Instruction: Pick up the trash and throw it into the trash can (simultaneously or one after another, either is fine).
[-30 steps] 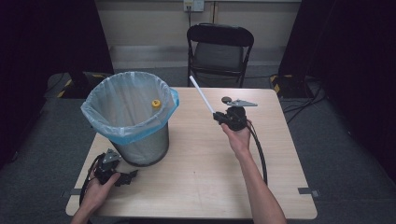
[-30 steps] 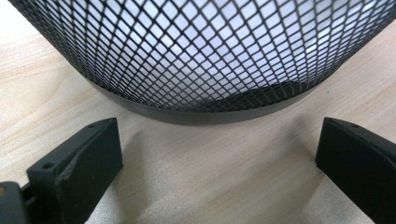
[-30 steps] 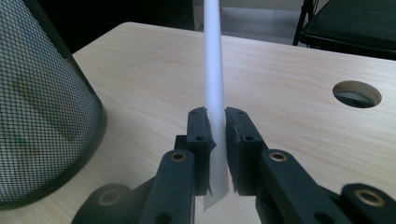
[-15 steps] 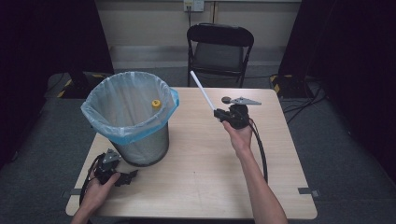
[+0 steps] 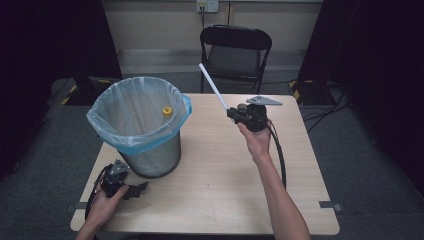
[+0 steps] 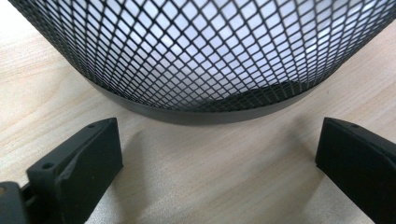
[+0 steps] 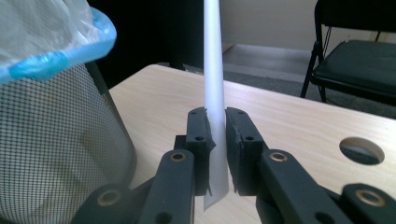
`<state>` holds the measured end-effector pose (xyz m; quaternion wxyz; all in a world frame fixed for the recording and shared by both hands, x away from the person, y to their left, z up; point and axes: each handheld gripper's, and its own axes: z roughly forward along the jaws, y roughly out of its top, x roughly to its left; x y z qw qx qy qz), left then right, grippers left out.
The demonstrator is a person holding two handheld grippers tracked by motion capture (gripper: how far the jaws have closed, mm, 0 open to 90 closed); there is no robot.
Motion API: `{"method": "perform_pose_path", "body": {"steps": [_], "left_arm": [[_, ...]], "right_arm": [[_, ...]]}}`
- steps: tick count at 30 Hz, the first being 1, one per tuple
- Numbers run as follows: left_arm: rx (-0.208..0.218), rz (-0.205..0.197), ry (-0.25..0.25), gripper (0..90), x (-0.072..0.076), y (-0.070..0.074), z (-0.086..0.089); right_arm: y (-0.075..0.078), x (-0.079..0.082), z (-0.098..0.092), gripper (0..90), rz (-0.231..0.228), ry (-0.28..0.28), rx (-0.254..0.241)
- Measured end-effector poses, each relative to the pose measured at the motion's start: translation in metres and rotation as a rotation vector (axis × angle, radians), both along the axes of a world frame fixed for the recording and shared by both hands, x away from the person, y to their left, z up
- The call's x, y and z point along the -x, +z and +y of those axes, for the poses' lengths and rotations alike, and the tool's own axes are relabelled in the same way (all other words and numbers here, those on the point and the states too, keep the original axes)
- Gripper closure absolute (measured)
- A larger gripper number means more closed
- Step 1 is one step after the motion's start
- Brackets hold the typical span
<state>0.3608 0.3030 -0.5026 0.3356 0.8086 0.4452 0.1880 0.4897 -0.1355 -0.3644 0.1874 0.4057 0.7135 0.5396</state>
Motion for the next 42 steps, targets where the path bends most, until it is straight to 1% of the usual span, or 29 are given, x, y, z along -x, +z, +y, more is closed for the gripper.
{"method": "perform_pose_path", "body": {"steps": [4, 8, 10, 11, 14, 16, 22, 27, 32, 34, 35, 36, 40, 42], "left_arm": [[0.001, -0.001, 0.0, 0.0, 0.0, 0.0, 0.0], [0.001, 0.0, 0.0, 0.0, 0.0, 0.0, 0.0], [0.0, 0.0, 0.0, 0.0, 0.0, 0.0, 0.0], [0.0, 0.0, 0.0, 0.0, 0.0, 0.0, 0.0], [0.0, 0.0, 0.0, 0.1, 0.0, 0.0, 0.0], [0.0, 0.0, 0.0, 0.0, 0.0, 0.0, 0.0], [0.001, 0.0, 0.0, 0.0, 0.0, 0.0, 0.0], [0.0, 0.0, 0.0, 0.0, 0.0, 0.0, 0.0], [0.001, 0.0, 0.0, 0.0, 0.0, 0.0, 0.0], [0.001, 0.0, 0.0, 0.0, 0.0, 0.0, 0.0], [0.001, 0.0, 0.0, 0.0, 0.0, 0.0, 0.0], [0.002, 0.0, 0.001, 0.0, 0.0, 0.0, 0.0], [0.001, 0.0, 0.0, 0.0, 0.0, 0.0, 0.0], [0.001, 0.0, 0.0, 0.0, 0.0, 0.0, 0.0]], "right_arm": [[0.007, 0.0, 0.001, 80.5, -0.013, 0.006, -0.007], [0.018, 0.001, 0.003, 80.5, -0.036, 0.015, -0.023], [0.023, 0.001, 0.005, 80.5, -0.046, 0.028, -0.021], [0.025, 0.001, 0.006, 80.5, -0.051, 0.035, -0.012], [0.032, 0.002, 0.009, 80.5, -0.063, 0.045, -0.025], [0.035, 0.002, 0.011, 80.5, -0.069, 0.048, -0.018], [0.045, 0.005, 0.016, 80.5, -0.088, 0.068, -0.057], [0.058, 0.008, 0.023, 80.5, -0.117, 0.098, -0.069], [0.064, 0.009, 0.031, 80.5, -0.132, 0.116, -0.09], [0.069, 0.009, 0.035, 80.5, -0.139, 0.123, -0.102], [0.075, 0.01, 0.038, 80.5, -0.149, 0.134, -0.112], [0.075, 0.01, 0.038, 80.5, -0.149, 0.134, -0.112], [0.085, 0.013, 0.046, 80.4, -0.172, 0.153, -0.115], [0.09, 0.014, 0.05, 80.4, -0.174, 0.164, -0.122]]}}
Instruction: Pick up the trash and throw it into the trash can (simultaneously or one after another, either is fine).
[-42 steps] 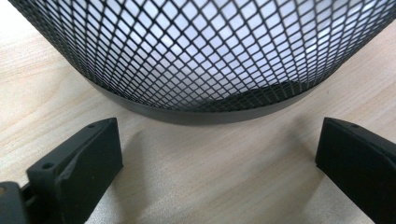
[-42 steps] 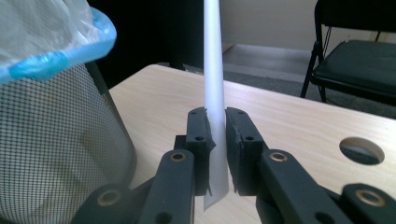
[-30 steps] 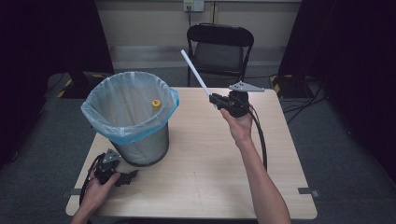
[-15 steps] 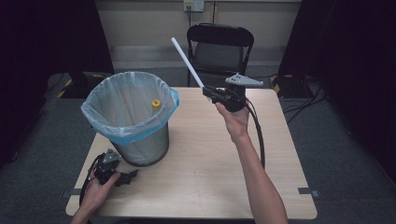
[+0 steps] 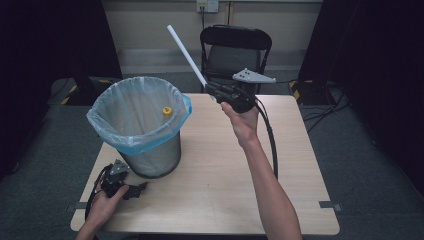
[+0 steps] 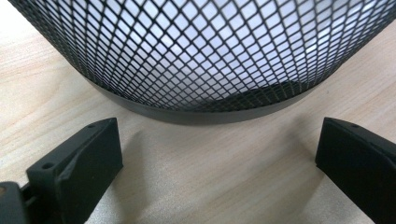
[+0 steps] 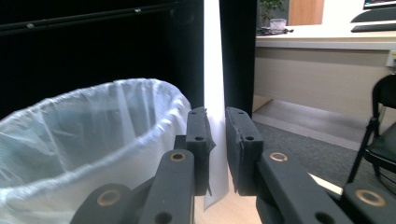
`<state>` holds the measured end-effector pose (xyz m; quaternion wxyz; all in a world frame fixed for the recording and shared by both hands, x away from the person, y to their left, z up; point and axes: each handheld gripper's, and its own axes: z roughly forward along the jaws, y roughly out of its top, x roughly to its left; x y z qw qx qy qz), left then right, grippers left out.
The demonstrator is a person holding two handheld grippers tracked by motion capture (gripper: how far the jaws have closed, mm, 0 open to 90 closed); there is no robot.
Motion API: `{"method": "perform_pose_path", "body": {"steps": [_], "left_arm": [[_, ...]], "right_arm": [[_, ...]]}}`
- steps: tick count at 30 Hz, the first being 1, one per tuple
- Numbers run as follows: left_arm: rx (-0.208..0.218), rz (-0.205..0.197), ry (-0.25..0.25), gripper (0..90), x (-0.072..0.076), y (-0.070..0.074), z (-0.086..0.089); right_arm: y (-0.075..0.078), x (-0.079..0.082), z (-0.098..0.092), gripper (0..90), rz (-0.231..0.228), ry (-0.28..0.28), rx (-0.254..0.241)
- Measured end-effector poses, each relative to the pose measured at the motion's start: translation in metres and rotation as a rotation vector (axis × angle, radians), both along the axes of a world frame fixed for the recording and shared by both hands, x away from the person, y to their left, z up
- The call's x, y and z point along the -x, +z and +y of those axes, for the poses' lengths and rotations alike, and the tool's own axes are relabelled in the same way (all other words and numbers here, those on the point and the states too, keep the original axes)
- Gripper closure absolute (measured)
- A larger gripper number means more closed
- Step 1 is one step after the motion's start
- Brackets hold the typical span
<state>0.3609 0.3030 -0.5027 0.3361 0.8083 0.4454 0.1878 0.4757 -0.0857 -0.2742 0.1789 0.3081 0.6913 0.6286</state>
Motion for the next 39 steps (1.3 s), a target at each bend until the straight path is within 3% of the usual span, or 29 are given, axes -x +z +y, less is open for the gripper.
{"method": "perform_pose_path", "body": {"steps": [12, 39], "left_arm": [[0.0, 0.0, 0.0, 0.0, 0.0, 0.0, 0.0], [0.0, 0.001, -0.001, 0.0, 0.0, 0.0, 0.0]], "right_arm": [[0.022, 0.009, 0.023, 80.4, -0.037, 0.078, -0.027], [0.032, 0.017, 0.084, 80.3, -0.018, 0.224, -0.005]]}}
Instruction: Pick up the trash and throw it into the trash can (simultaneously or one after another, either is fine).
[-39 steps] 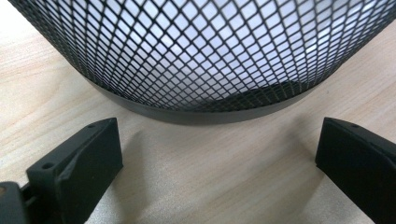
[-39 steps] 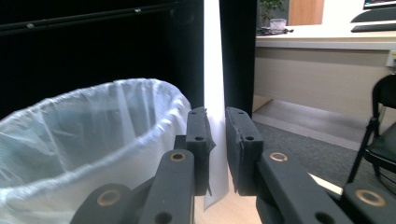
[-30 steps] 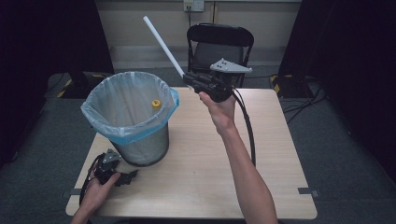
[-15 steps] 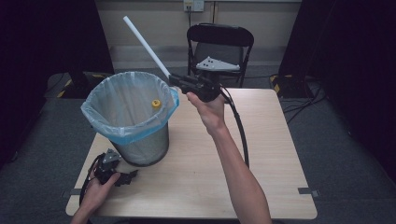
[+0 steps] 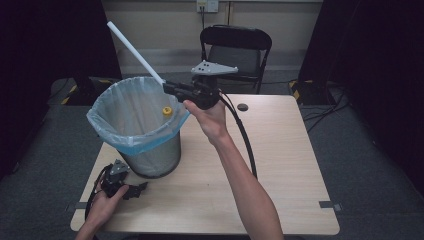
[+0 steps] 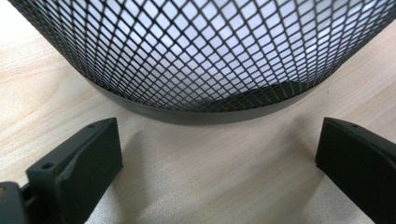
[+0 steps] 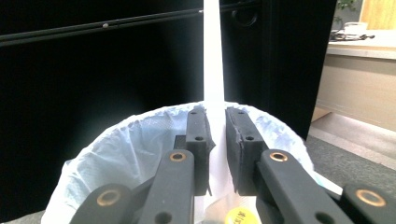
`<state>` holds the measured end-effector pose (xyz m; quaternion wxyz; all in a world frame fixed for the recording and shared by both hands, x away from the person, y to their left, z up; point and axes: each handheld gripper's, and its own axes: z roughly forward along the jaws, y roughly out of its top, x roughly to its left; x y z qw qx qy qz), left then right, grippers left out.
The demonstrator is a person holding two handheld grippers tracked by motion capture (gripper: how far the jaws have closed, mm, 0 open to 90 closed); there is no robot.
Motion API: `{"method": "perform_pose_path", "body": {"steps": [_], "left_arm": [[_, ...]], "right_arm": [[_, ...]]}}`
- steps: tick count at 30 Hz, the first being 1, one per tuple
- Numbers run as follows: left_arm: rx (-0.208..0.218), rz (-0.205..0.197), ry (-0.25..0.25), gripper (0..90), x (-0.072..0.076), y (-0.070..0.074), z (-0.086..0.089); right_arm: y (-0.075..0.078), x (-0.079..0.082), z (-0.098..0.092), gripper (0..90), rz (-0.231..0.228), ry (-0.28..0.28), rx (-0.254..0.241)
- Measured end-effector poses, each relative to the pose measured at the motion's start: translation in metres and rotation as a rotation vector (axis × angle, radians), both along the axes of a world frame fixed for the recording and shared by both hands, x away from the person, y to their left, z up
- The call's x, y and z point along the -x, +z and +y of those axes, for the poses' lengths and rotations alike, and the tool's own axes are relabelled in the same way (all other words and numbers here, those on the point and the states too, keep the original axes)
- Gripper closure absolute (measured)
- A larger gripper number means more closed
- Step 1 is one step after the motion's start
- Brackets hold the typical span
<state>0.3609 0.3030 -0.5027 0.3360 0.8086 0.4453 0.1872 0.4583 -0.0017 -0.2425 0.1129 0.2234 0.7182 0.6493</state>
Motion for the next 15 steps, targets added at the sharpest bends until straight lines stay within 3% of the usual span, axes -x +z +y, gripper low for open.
{"method": "perform_pose_path", "body": {"steps": [9, 15], "left_arm": [[0.009, 0.003, 0.002, 0.0, 0.0, 0.0, 0.0], [0.008, 0.003, 0.001, 0.0, 0.0, 0.0, 0.0]], "right_arm": [[-0.007, 0.004, 0.013, 79.7, 0.008, 0.061, 0.03], [-0.01, 0.004, 0.02, 61.4, 0.013, 0.066, 0.042]]}}
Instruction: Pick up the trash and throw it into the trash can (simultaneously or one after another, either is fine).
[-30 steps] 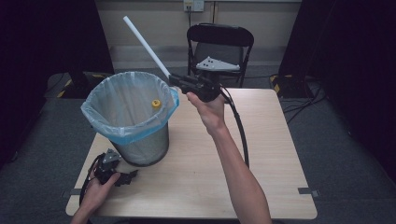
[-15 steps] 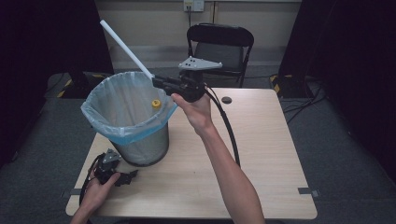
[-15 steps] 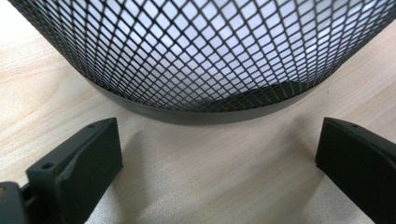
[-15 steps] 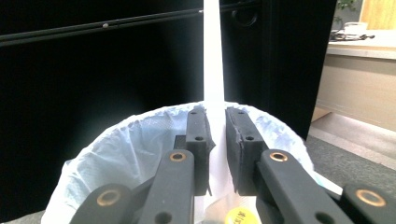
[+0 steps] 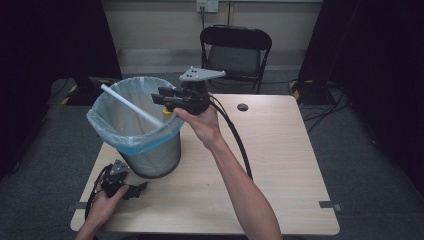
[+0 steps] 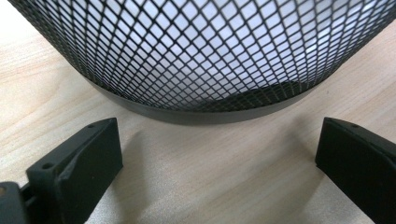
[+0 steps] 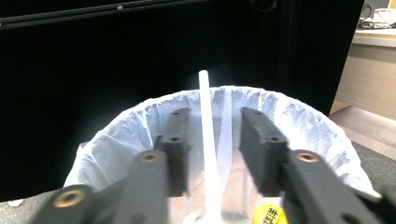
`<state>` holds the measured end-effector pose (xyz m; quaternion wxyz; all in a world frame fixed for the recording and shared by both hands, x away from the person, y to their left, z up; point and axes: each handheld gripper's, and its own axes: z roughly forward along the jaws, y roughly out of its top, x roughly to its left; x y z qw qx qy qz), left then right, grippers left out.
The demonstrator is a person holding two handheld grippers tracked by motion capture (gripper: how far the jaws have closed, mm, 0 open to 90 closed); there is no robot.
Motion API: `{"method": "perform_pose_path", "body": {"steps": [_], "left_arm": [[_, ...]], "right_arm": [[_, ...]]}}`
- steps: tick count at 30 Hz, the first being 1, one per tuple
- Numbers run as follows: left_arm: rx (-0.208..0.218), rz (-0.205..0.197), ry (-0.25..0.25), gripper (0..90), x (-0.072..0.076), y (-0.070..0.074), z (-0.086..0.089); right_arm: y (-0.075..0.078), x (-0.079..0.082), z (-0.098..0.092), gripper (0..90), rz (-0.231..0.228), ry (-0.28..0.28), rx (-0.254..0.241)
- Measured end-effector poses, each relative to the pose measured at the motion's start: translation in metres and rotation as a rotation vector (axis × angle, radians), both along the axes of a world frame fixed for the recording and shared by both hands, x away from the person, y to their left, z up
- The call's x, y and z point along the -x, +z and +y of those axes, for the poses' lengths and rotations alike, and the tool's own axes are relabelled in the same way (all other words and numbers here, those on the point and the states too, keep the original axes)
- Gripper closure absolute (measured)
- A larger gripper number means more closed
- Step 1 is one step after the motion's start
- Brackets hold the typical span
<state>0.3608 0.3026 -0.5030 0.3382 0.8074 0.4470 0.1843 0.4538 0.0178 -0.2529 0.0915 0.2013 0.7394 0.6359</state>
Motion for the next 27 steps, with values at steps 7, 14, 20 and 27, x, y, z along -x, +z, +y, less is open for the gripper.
{"method": "perform_pose_path", "body": {"steps": [7, 14, 20, 27], "left_arm": [[0.001, 0.0, 0.001, 0.0, 0.0, 0.0, 0.0], [0.0, 0.0, 0.0, 0.0, 0.0, 0.0, 0.0], [0.0, 0.0, 0.0, 0.0, 0.0, 0.0, 0.0], [0.001, 0.0, 0.001, 0.0, 0.0, 0.0, 0.0]], "right_arm": [[0.003, -0.003, -0.008, 43.1, 0.001, -0.022, -0.027], [0.003, -0.006, -0.013, 30.2, 0.002, -0.042, 0.016], [0.002, -0.009, -0.017, 22.0, 0.006, -0.062, 0.027], [-0.003, -0.012, -0.037, 17.2, 0.023, -0.114, 0.028]]}}
